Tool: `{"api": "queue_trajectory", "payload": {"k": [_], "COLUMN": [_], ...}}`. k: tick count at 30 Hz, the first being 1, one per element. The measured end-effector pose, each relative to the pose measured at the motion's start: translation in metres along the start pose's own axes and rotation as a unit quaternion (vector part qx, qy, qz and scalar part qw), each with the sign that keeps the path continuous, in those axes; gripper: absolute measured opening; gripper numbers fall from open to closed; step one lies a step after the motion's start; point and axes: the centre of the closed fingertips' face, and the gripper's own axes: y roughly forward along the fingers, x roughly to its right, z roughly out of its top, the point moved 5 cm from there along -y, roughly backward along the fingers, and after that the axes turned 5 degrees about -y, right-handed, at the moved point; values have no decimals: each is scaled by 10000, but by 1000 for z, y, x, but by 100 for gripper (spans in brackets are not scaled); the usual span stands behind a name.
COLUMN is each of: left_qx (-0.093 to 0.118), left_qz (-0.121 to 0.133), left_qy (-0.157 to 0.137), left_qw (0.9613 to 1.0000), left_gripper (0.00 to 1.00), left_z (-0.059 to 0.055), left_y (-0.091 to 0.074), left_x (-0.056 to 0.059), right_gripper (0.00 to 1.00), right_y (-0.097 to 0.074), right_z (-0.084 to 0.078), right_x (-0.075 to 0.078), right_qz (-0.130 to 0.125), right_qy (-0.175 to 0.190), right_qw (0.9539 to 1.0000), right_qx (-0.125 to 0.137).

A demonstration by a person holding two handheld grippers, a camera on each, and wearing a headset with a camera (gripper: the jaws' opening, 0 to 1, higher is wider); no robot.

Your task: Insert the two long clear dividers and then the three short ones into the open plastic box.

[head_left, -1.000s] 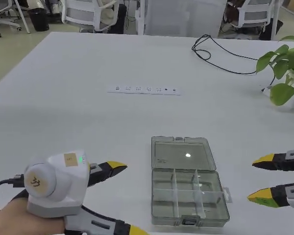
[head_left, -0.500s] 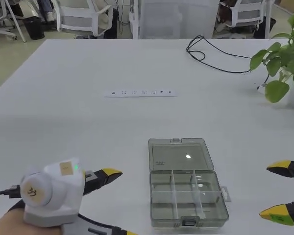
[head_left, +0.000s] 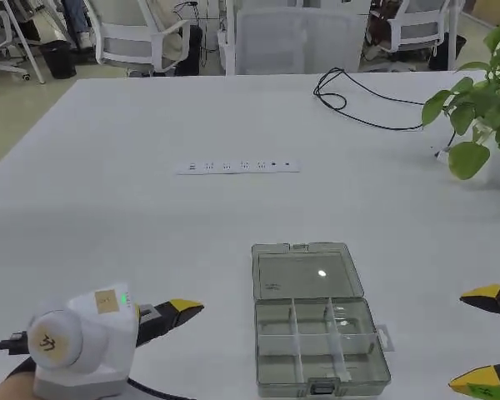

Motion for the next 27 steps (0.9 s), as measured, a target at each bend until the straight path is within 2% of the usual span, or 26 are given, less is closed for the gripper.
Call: {"api": "queue_trajectory", "payload": {"k": [16,27], "left_qx": [-40,-28], "left_qz": [-77,-100], "left_qy": [-3,-24], "left_qw": [10000,9999], "left_gripper": [100,100], "left_z": [-3,-3], "left_y": [0,2], "left_x": [1,2], "right_gripper": [78,78], "right_y": [6,4], "right_z": [4,6], "right_x": [-3,0], "right_qz": [94,72], "right_qy": [-54,-69], "right_qw": [9999,9999], "right_qx": [-8,-20]}}
